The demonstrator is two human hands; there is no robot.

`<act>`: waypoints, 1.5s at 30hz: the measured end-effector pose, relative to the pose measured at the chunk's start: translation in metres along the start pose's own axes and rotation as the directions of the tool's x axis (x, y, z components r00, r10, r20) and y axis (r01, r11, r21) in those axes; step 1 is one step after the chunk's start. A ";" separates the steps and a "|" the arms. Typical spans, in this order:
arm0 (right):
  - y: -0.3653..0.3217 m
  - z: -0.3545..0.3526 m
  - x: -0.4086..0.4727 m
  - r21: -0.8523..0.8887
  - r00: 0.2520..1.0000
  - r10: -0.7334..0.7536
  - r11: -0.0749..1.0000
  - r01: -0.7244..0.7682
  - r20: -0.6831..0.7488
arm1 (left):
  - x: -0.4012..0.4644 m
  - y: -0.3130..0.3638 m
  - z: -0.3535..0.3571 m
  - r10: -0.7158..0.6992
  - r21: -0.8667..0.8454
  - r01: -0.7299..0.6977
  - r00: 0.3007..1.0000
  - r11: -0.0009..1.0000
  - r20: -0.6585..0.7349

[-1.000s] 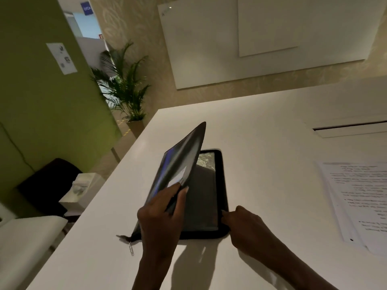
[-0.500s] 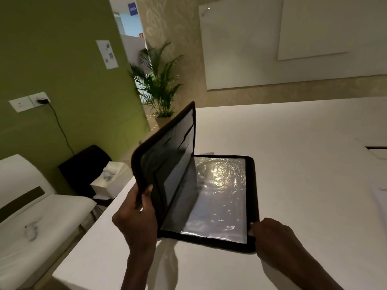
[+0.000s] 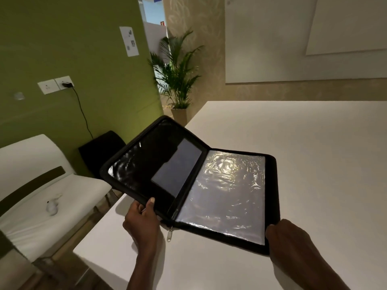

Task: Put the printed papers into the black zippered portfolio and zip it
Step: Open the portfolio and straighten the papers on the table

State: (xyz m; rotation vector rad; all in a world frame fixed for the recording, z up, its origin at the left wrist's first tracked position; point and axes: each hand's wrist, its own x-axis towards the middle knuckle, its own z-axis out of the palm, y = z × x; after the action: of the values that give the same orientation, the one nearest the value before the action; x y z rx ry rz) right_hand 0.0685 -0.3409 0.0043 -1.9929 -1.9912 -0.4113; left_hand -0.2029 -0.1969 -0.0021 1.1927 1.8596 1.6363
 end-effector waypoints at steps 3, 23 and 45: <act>0.002 0.009 -0.001 -0.010 0.999 -0.016 1.000 0.015 -0.036 | 0.008 -0.010 0.001 -0.045 0.025 0.045 0.999 0.999 -0.001; 0.003 0.010 -0.012 0.038 0.997 0.067 0.997 -0.068 0.023 | -0.031 0.030 -0.004 0.073 0.088 -0.079 0.995 0.993 0.065; 0.184 -0.066 -0.126 0.041 0.718 0.608 0.772 -0.634 -0.338 | -0.286 0.142 0.141 0.312 -0.210 -0.293 0.366 0.933 0.877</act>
State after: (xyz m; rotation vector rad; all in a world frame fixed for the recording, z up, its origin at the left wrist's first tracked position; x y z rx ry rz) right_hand 0.2522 -0.4826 0.0137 -2.2991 -1.0177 -0.6097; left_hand 0.1124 -0.3435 0.0290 1.9685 0.9092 0.7491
